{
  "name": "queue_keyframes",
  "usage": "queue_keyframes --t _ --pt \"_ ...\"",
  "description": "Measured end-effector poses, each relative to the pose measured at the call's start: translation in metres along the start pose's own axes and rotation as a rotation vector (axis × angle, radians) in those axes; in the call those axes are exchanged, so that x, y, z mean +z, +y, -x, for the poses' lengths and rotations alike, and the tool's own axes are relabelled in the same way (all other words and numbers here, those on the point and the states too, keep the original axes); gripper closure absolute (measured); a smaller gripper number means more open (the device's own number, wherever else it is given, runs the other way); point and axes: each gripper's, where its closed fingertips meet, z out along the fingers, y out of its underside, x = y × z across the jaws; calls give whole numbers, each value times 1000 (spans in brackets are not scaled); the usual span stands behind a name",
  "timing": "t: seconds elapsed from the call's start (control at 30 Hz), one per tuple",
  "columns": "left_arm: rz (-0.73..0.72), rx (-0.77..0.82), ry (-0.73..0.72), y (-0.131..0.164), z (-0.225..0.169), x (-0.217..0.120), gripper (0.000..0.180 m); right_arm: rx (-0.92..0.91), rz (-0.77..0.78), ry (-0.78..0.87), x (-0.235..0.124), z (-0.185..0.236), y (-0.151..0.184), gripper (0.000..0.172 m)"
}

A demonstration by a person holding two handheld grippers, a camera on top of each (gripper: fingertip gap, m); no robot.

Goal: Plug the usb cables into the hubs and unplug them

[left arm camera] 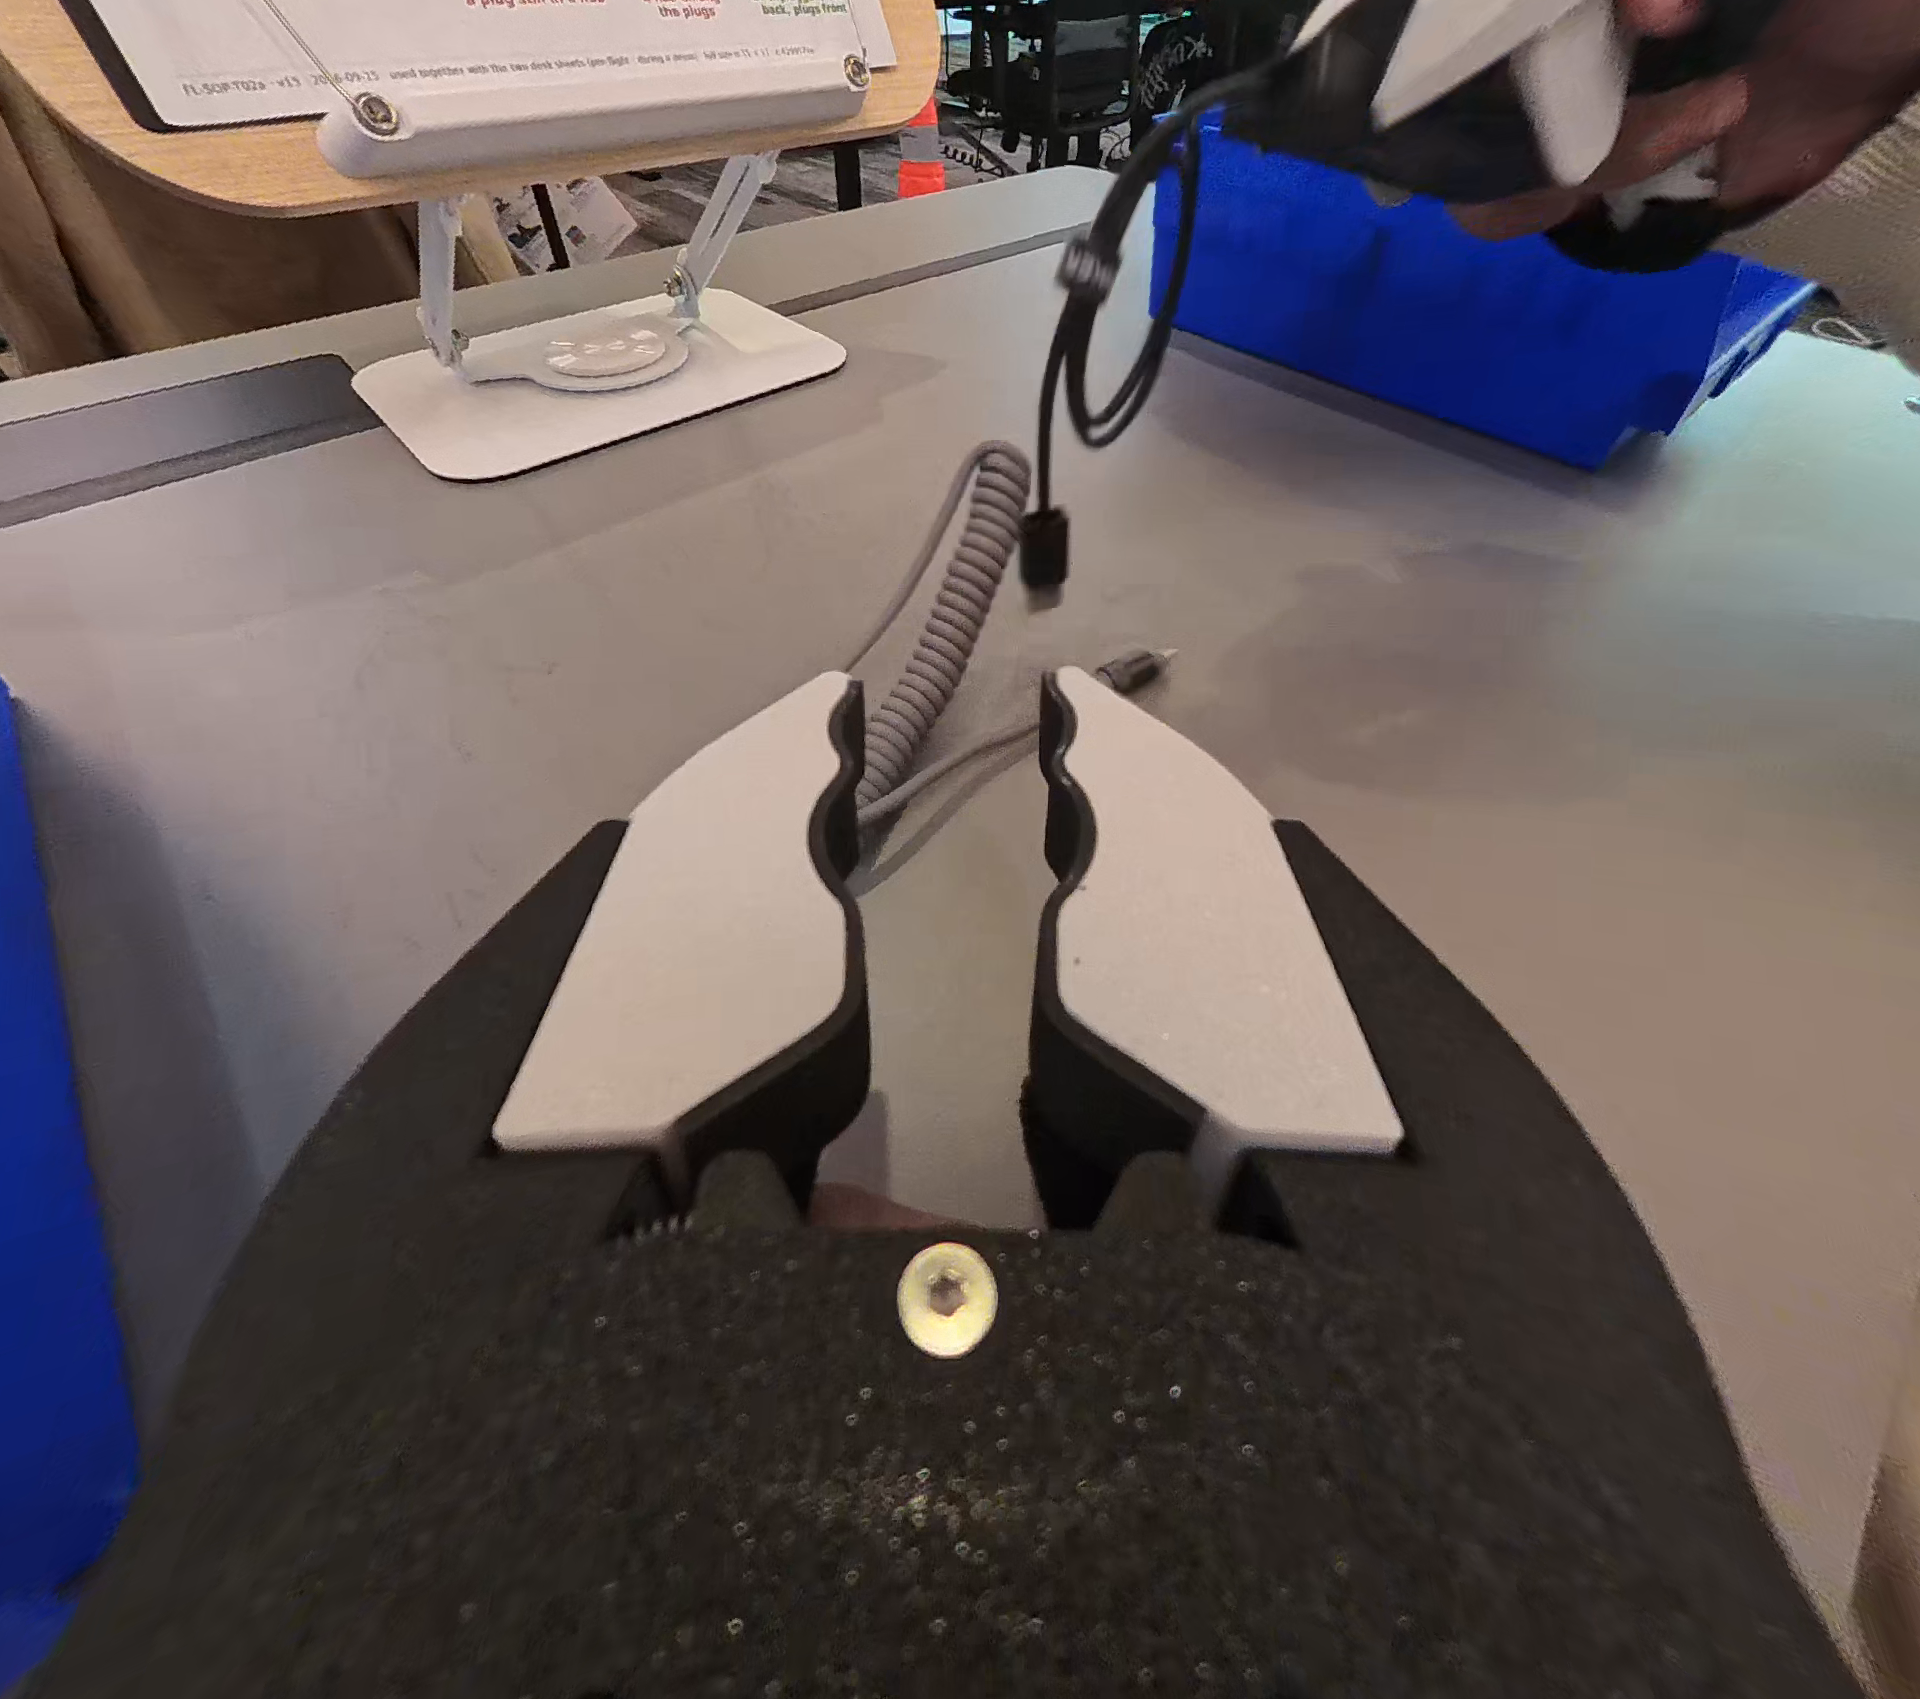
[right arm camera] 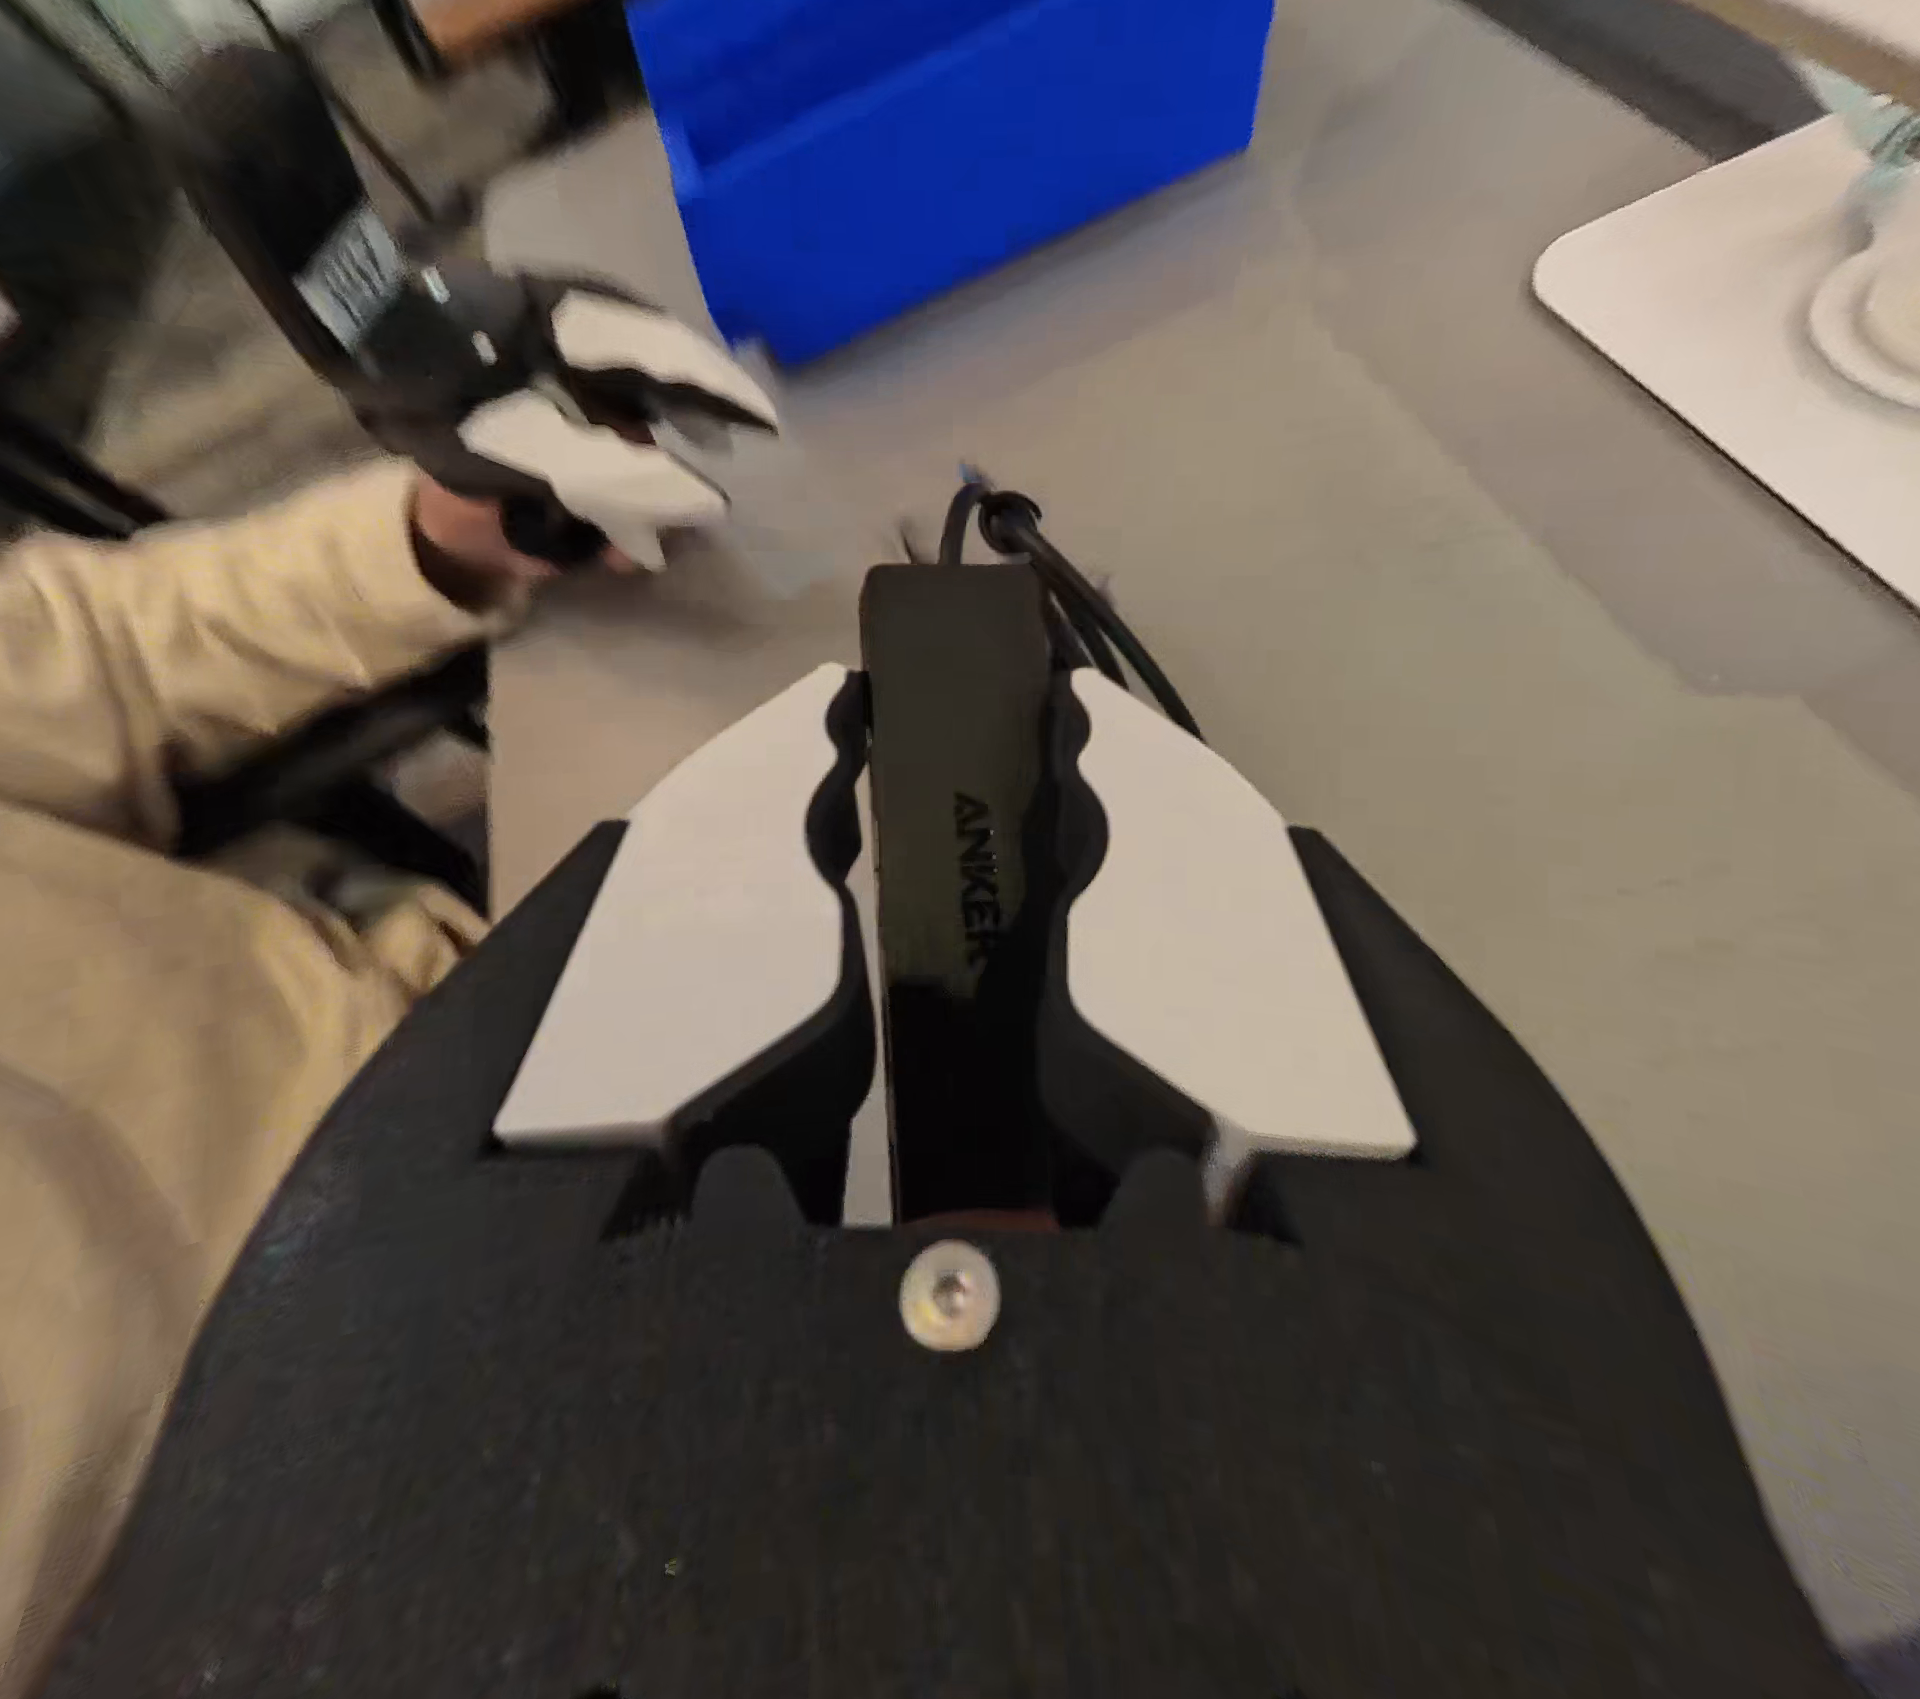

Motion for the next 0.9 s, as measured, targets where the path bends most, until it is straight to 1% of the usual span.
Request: queue_keyframes --t 0.07,0.17,0.23,0.27,0.33,0.4,0.5,0.57,0.7,0.8,0.87,0.9 --pt "1 3 -4 0 0 0 149 104 -145 -10 -15 2 -10 137" --pt "3 9 -14 0 0 0 149 210 -368 -36 -43 5 -22 138" --pt "15 6 -1 -1 -4 1 150 228 -492 -22 -59 6 -25 138" --pt "14 4 9 -3 -7 3 150 232 -527 -9 -62 8 -25 137" --pt "16 11 25 -10 -14 6 149 227 -626 -11 -67 13 -28 138" --pt "8 21 41 -20 -21 9 148 223 -684 2 -63 15 -28 138" --pt "8 8 84 -30 -34 15 147 221 -778 -46 -52 21 -28 138" --pt "31 18 106 -28 -43 20 146 242 -797 -65 -42 21 -25 138" --pt "102 84 117 -16 -57 37 144 265 -731 -97 -9 24 -17 137" --pt "123 58 145 -17 -59 50 140 238 -612 -98 15 29 -8 137" --pt "120 24 168 -22 -54 56 140 189 -515 -78 26 32 1 137" --pt "114 -3 184 -26 -50 59 141 152 -495 -52 28 31 3 137"
